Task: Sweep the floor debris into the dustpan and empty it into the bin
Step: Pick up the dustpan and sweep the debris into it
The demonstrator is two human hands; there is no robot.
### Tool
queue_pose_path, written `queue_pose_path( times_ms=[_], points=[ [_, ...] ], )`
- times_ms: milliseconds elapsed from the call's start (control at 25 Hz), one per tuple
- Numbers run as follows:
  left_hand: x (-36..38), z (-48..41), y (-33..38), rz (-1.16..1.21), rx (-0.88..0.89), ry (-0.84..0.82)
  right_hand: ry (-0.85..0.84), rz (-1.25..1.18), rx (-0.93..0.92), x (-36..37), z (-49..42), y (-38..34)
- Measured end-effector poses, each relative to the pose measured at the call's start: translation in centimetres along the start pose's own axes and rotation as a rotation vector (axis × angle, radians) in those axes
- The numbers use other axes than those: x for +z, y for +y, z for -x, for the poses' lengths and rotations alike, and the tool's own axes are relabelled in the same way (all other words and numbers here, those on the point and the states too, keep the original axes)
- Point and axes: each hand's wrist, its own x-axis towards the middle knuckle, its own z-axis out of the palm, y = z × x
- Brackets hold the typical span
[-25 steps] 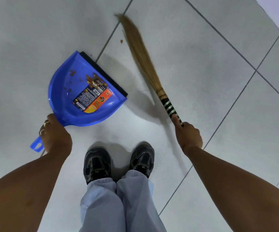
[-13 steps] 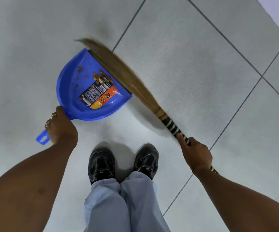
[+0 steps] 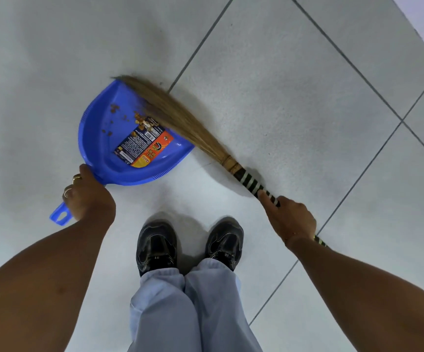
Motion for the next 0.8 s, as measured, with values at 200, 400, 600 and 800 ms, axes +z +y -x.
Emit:
queue_pose_path(
  times_ms=[200,400,600,800],
  points=[
    [-1.1,1.6,0.7,0.090,-0.017,0.005,0.029,-0.216,0.174,0.4,2.7,1.6],
    [-6.6,6.3,3.1,0.218,0.042,0.002,-0.083,-0.359,0.213,-2.4,5.6,0.9],
    [-14.4,13.5,7.6,0.251,0.087,-0.058,-0.055,-0.630,0.112,-8.3,10.0,1.0],
    [-19.0,21.4,12.9,0.265,0.161,-0.115,0.080,-0.768,0.091,-13.7,13.3,3.1]
  ],
)
